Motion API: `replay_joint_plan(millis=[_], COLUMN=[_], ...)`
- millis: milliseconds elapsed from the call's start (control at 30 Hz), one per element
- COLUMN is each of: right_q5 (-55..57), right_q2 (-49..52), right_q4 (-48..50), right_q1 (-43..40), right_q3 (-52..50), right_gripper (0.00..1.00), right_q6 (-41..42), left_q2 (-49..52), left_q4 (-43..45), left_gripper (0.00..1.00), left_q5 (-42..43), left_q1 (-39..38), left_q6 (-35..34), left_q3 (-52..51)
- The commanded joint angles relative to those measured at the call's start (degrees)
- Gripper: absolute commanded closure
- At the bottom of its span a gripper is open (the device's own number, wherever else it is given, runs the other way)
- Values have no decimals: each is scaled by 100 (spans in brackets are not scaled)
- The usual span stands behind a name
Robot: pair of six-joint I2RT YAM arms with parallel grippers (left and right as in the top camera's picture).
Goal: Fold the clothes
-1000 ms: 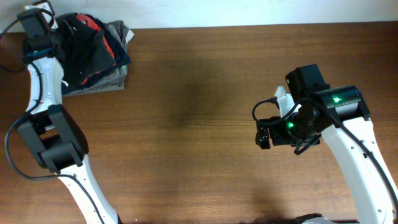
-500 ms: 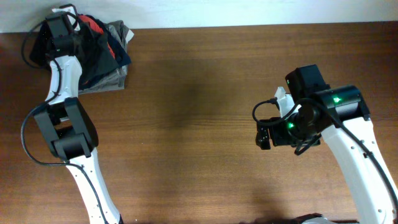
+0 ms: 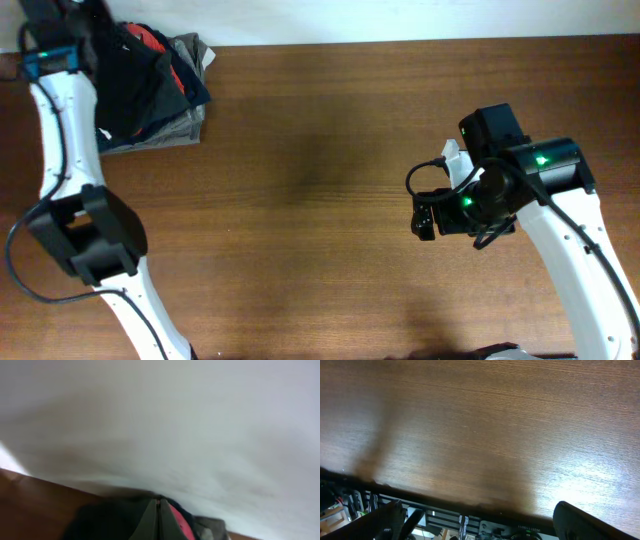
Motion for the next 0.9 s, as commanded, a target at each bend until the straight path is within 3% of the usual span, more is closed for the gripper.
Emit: replay_joint_plan(millis=[0,400,567,700,767,833,867], right_q5=[90,90,90,90,90,92,94], right_q2=[-48,-48,-48,-48,-48,-48,-48], right_q4=[-22,-24,-26,-26,-26,-20,-15], right_q1=[-42,-42,-42,-42,-42,-42,-42], right_q3=[98,98,98,98,98,98,98], right_gripper=[1,1,1,1,1,1,1], right_q6=[20,22,22,44,66,199,197], left_q2=[212,1488,1757,1574,1349,962,756], left_q4=[-83,280,275,195,22,-234,-317], left_gripper=[99,100,95,80,55,41,25], left_q5=[-188,-186,-138,-120,-116,79,243], left_q1=[254,372,354,315,304,291,289], left_q6=[118,232,236,234,232,232,225], left_q3=[-15,-15,-15,111,245,398,442])
